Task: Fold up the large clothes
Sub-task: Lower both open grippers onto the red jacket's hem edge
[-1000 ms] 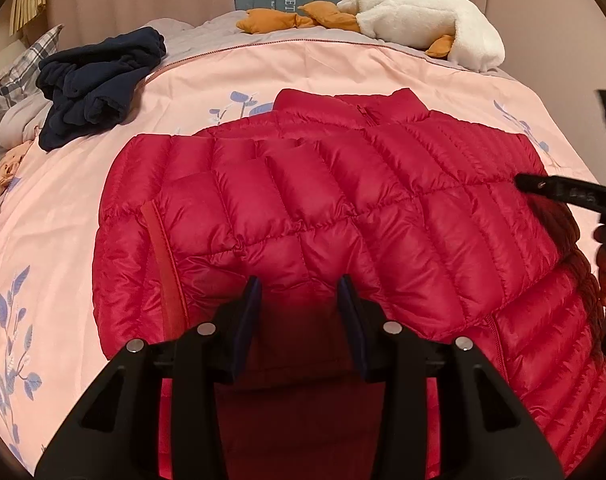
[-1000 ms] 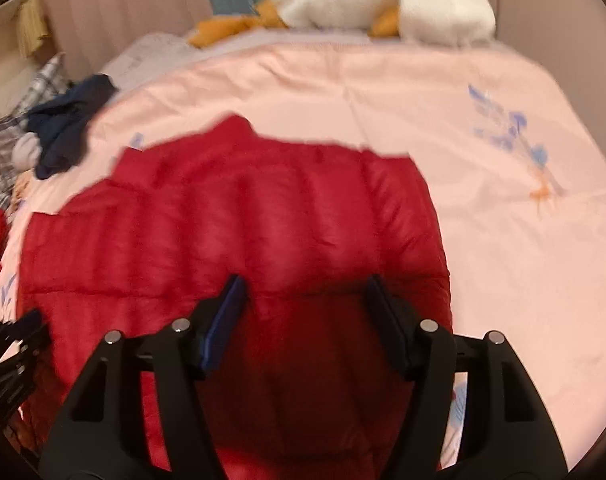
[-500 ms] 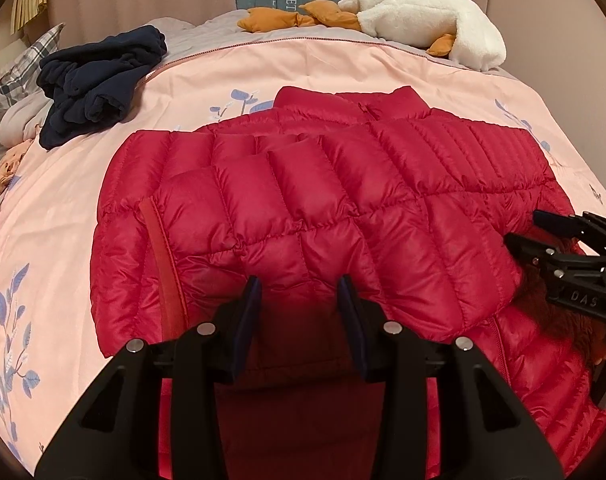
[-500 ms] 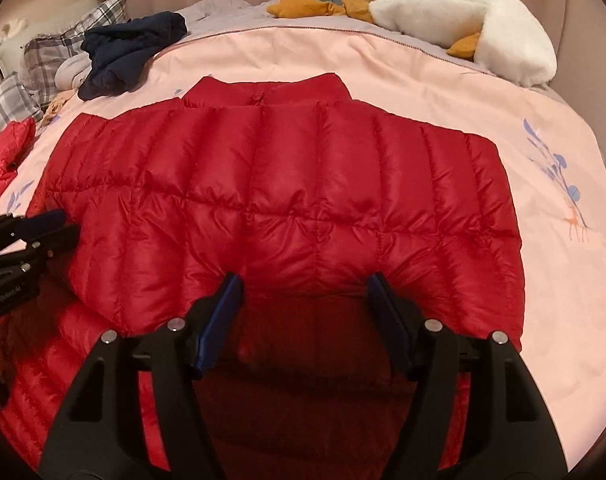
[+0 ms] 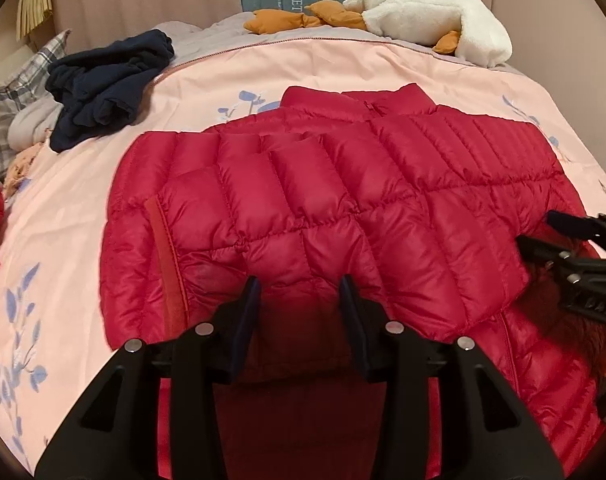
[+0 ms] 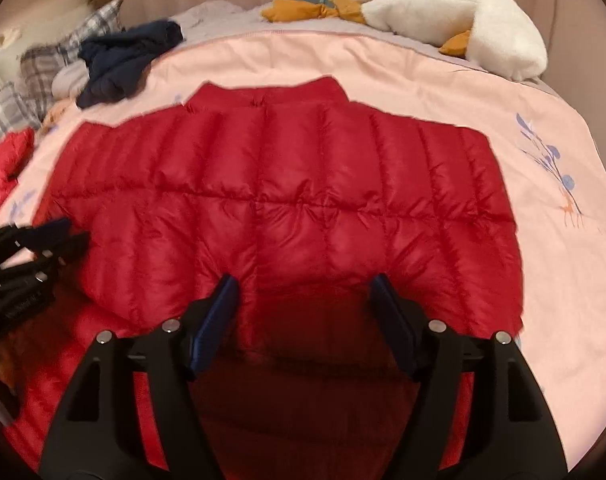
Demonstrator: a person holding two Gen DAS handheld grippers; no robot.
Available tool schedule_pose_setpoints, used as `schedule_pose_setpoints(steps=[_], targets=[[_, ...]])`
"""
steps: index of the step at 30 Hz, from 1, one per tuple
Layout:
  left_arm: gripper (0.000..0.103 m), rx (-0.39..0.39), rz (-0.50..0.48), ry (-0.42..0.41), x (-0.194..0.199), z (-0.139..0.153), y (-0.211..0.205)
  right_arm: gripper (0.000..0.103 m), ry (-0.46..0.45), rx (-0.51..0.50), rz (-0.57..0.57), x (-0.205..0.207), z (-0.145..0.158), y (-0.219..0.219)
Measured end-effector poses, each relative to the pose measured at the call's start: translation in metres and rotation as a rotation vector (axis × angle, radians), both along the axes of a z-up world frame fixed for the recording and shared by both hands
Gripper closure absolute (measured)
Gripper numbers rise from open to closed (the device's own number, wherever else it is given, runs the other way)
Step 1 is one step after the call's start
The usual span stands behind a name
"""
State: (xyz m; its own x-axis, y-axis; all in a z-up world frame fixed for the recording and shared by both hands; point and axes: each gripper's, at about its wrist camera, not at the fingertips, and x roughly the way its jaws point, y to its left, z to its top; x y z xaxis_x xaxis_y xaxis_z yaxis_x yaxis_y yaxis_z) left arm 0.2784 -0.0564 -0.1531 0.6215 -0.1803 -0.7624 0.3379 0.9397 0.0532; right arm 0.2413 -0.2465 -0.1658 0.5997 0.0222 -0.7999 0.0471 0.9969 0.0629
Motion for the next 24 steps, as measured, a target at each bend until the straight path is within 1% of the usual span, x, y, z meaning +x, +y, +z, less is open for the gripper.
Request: schedule_pose_setpoints(steps=[1,2,3,5,6,10,12,16,18,24], targets=[[0.06,-0.005,0.005,0.003,-0.003,0.002,0.001,0.031,-0.02,0.017,0.007,-0.008,0.006,-0.001],[0.055,-0.014,0.006,0.006,-0.007,0.005,0.003,0.029,-0.033,0.027,0.014,-0.016,0.011,-0.001],[0.045,-0.03,0.003,0.008,-0.015,0.008,0.006,0.028,-0.043,0.031,0.016,-0.023,0.014,-0.001],[0.035,-0.034,0.007,-0.004,-0.029,0.013,0.009,0.026,-0.068,0.048,0.017,-0.044,0.022,-0.004],[0.033,-0.032,0.009,-0.01,-0.041,0.015,0.013,0.025,-0.079,0.054,0.012,-0.053,0.025,-0.006],[0.027,-0.044,0.009,0.008,-0.076,0.016,0.022,0.021,-0.11,0.125,-0.027,-0.096,0.032,-0.017],[0.022,-0.049,0.012,0.015,-0.093,0.015,0.028,0.019,-0.116,0.153,-0.042,-0.118,0.033,-0.021],[0.019,-0.081,0.024,0.044,-0.123,0.017,0.044,0.017,-0.115,0.178,-0.056,-0.156,0.033,-0.025],[0.015,-0.096,0.038,0.055,-0.133,0.017,0.053,0.016,-0.113,0.189,-0.069,-0.177,0.034,-0.028],[0.015,-0.105,0.085,0.06,-0.165,0.017,0.076,0.015,-0.109,0.206,-0.097,-0.223,0.034,-0.038]])
